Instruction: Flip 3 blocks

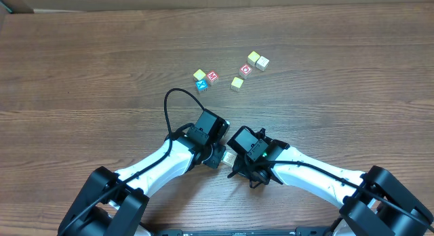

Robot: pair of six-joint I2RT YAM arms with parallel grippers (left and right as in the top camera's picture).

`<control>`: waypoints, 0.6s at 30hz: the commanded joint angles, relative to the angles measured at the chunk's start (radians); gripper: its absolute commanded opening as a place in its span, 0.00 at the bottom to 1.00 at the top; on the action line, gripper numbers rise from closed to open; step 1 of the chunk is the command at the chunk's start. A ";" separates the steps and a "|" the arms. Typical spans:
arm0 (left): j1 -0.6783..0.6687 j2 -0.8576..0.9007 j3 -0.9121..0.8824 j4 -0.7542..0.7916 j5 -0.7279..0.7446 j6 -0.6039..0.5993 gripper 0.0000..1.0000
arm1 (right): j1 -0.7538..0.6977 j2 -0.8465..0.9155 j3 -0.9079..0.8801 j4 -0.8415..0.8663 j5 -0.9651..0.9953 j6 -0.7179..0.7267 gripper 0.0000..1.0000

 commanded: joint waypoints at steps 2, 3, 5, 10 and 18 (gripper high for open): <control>-0.007 0.012 -0.006 0.015 0.021 0.019 0.04 | 0.024 0.016 -0.002 0.027 -0.002 0.005 0.04; -0.007 0.012 -0.006 0.018 0.021 0.019 0.04 | 0.026 0.016 -0.002 0.031 -0.007 0.005 0.04; -0.007 0.012 -0.006 0.021 0.021 0.019 0.04 | 0.029 0.016 -0.002 0.036 -0.012 0.005 0.04; -0.007 0.012 -0.006 0.024 0.021 0.045 0.05 | 0.029 0.016 -0.002 0.039 -0.027 0.013 0.04; -0.007 0.040 -0.006 0.026 0.021 0.073 0.04 | 0.029 0.016 -0.002 0.039 -0.027 0.027 0.04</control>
